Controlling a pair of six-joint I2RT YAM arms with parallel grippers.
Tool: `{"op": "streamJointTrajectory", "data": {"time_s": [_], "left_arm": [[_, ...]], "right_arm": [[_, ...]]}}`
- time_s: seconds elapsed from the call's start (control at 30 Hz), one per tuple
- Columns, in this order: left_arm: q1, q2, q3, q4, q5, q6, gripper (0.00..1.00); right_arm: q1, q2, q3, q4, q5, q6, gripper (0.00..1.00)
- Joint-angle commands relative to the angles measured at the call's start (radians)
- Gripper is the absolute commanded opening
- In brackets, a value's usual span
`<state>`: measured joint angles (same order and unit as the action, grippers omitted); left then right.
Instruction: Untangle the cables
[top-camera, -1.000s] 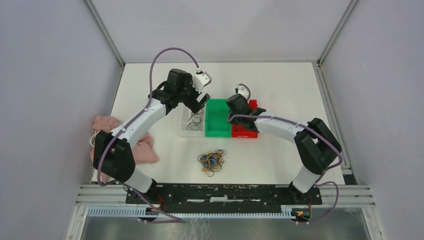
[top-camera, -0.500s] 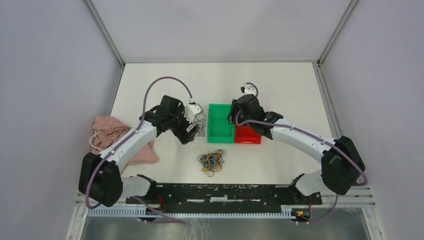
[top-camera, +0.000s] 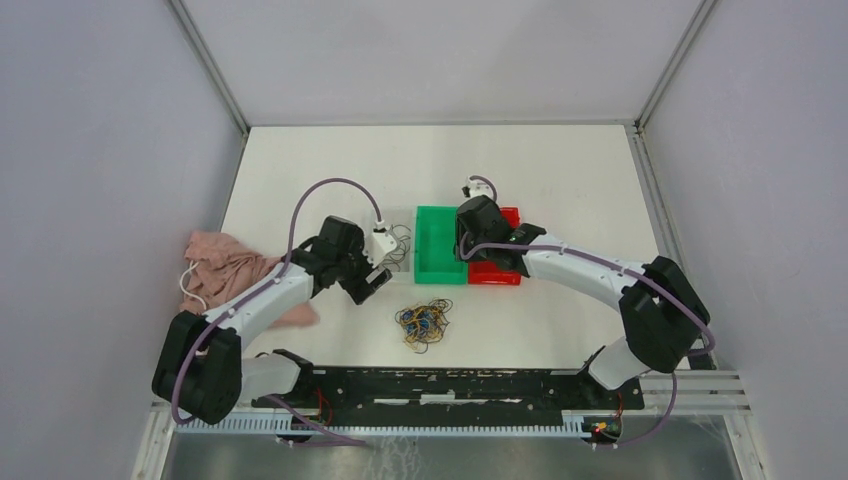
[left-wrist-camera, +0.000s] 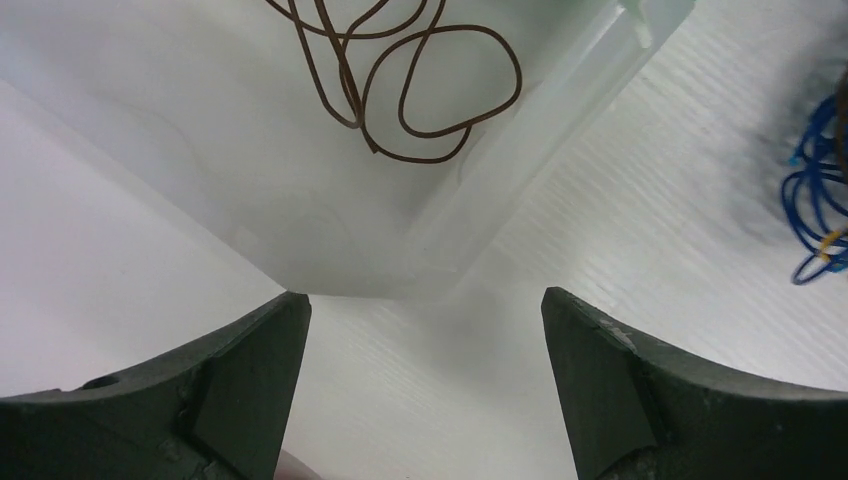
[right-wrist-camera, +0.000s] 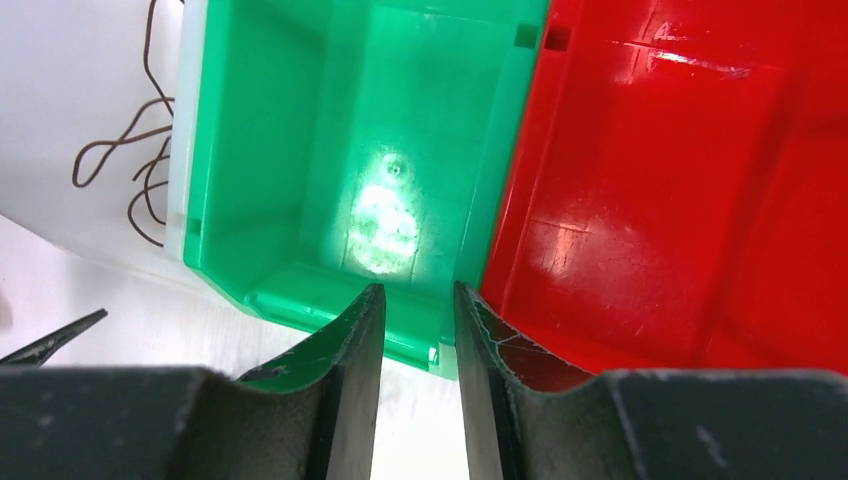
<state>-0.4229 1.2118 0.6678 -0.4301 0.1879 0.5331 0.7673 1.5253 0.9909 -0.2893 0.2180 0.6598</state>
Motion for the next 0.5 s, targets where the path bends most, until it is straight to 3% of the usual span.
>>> {"op": "streamJointTrajectory", "data": {"time_s": [0.0, 0.3, 0.47], "left_arm": [[0.018, 0.029, -0.01, 0.176, -0.076, 0.048, 0.93], [0.055, 0.154, 0.064, 0.382, -0.152, -0.007, 0.93], [0.068, 0.236, 0.125, 0.41, -0.149, -0.039, 0.93]], "right_arm": [[-0.003, 0.075, 0.046, -0.062, 0.032, -0.054, 0.35], [-0.022, 0.157, 0.151, -0.074, 0.014, -0.103, 0.31], [-0.044, 0.159, 0.187, -0.071, 0.021, -0.137, 0.3]]}}
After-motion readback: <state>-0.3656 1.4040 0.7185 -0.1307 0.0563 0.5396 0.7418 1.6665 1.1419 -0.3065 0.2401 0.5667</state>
